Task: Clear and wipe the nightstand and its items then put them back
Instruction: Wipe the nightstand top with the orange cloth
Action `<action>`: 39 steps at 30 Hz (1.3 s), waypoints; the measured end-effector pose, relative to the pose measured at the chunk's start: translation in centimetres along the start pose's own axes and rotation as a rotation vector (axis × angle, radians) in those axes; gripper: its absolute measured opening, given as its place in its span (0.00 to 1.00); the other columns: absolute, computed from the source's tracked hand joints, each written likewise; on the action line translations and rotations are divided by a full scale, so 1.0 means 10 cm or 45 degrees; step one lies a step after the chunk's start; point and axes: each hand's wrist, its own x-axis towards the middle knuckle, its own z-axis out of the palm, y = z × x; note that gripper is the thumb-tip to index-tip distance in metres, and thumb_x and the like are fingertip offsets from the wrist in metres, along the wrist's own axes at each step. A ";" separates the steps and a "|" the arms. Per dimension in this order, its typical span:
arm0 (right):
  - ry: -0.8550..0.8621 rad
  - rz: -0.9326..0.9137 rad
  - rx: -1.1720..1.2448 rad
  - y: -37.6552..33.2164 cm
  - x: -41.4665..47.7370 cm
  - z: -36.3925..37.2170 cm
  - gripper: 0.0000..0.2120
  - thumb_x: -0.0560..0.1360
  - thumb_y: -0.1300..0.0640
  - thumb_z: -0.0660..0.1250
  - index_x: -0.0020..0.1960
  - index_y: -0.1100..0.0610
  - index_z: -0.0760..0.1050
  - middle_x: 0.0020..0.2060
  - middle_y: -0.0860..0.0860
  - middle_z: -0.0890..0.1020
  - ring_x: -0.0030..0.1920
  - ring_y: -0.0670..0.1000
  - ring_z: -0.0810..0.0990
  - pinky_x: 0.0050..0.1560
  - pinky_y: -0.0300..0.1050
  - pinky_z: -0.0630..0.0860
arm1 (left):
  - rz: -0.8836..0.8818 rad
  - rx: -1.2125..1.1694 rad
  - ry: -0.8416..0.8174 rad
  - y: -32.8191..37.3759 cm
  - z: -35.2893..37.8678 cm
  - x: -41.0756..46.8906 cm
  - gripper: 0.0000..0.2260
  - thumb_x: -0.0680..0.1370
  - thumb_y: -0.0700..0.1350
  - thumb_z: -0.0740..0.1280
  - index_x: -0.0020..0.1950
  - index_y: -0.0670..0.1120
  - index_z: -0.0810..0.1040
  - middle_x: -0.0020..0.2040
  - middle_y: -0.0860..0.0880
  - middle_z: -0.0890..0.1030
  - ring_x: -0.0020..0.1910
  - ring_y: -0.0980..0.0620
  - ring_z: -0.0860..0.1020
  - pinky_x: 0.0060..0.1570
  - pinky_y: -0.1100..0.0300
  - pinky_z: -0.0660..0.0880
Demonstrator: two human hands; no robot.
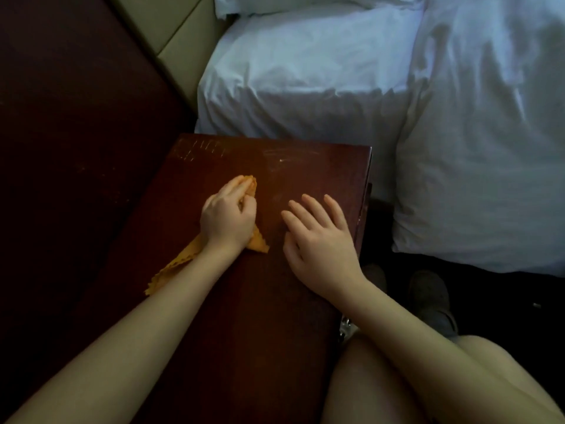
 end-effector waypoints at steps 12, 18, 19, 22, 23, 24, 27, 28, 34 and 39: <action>-0.223 0.047 0.009 0.13 -0.09 -0.21 0.29 0.78 0.44 0.48 0.75 0.55 0.53 0.75 0.55 0.54 0.75 0.54 0.44 0.66 0.51 0.27 | 0.306 0.035 -0.100 0.44 0.13 -0.12 0.18 0.78 0.45 0.56 0.67 0.49 0.73 0.68 0.52 0.72 0.68 0.58 0.67 0.66 0.61 0.55; -0.308 -0.026 0.011 0.31 -0.09 -0.28 0.29 0.79 0.42 0.46 0.76 0.54 0.47 0.76 0.55 0.47 0.75 0.53 0.38 0.64 0.52 0.25 | 0.237 0.088 -0.117 0.10 -0.08 -0.32 0.20 0.77 0.48 0.53 0.67 0.49 0.72 0.68 0.53 0.71 0.67 0.63 0.63 0.69 0.59 0.53; -0.314 -0.034 -0.001 0.33 -0.09 -0.28 0.30 0.79 0.42 0.45 0.76 0.55 0.47 0.76 0.55 0.46 0.75 0.53 0.38 0.64 0.52 0.25 | 0.168 0.094 -0.085 0.11 -0.07 -0.25 0.20 0.77 0.47 0.53 0.67 0.49 0.72 0.68 0.52 0.71 0.66 0.63 0.64 0.69 0.59 0.53; -0.310 -0.026 -0.001 0.39 -0.09 -0.31 0.31 0.78 0.41 0.44 0.76 0.55 0.46 0.76 0.55 0.45 0.75 0.53 0.38 0.63 0.52 0.24 | -0.043 0.129 0.008 0.24 0.06 0.02 0.18 0.79 0.45 0.55 0.68 0.48 0.71 0.69 0.51 0.70 0.68 0.57 0.66 0.69 0.58 0.54; -0.309 -0.016 0.000 0.42 -0.10 -0.32 0.31 0.78 0.41 0.44 0.76 0.55 0.46 0.76 0.55 0.45 0.75 0.53 0.38 0.64 0.52 0.25 | -0.093 0.135 0.028 0.31 0.12 0.09 0.18 0.79 0.45 0.55 0.69 0.48 0.70 0.70 0.51 0.70 0.68 0.55 0.66 0.69 0.57 0.55; -0.313 0.000 0.002 0.44 -0.10 -0.33 0.31 0.78 0.41 0.44 0.76 0.55 0.45 0.76 0.55 0.45 0.75 0.53 0.38 0.66 0.52 0.27 | -0.132 0.132 0.042 0.39 0.16 0.14 0.18 0.80 0.45 0.55 0.69 0.48 0.70 0.70 0.51 0.69 0.68 0.54 0.66 0.68 0.57 0.56; -0.359 0.058 -0.004 0.51 -0.09 -0.33 0.32 0.78 0.41 0.43 0.76 0.55 0.43 0.76 0.56 0.44 0.75 0.54 0.38 0.70 0.54 0.32 | -0.144 0.104 0.053 0.59 0.27 0.16 0.18 0.80 0.46 0.55 0.69 0.49 0.70 0.70 0.51 0.69 0.68 0.54 0.66 0.68 0.58 0.57; -0.378 0.072 -0.009 0.53 -0.08 -0.33 0.32 0.78 0.40 0.43 0.76 0.55 0.43 0.76 0.56 0.44 0.75 0.55 0.38 0.70 0.55 0.33 | -0.097 0.090 0.044 0.63 0.28 0.13 0.18 0.80 0.46 0.55 0.69 0.49 0.70 0.70 0.52 0.69 0.68 0.55 0.66 0.68 0.59 0.57; -0.426 0.107 -0.009 0.59 -0.08 -0.31 0.32 0.78 0.40 0.43 0.76 0.55 0.41 0.76 0.56 0.43 0.75 0.54 0.38 0.70 0.55 0.33 | 0.343 0.074 -0.148 0.47 0.07 -0.26 0.19 0.78 0.47 0.53 0.68 0.50 0.71 0.68 0.53 0.71 0.68 0.61 0.65 0.69 0.58 0.54; -0.426 0.135 0.000 0.62 -0.10 -0.33 0.32 0.78 0.39 0.42 0.76 0.54 0.41 0.76 0.56 0.43 0.75 0.54 0.37 0.69 0.54 0.32 | 0.089 0.082 -0.033 0.37 0.08 -0.15 0.19 0.78 0.47 0.53 0.67 0.50 0.72 0.69 0.53 0.71 0.66 0.64 0.63 0.70 0.60 0.49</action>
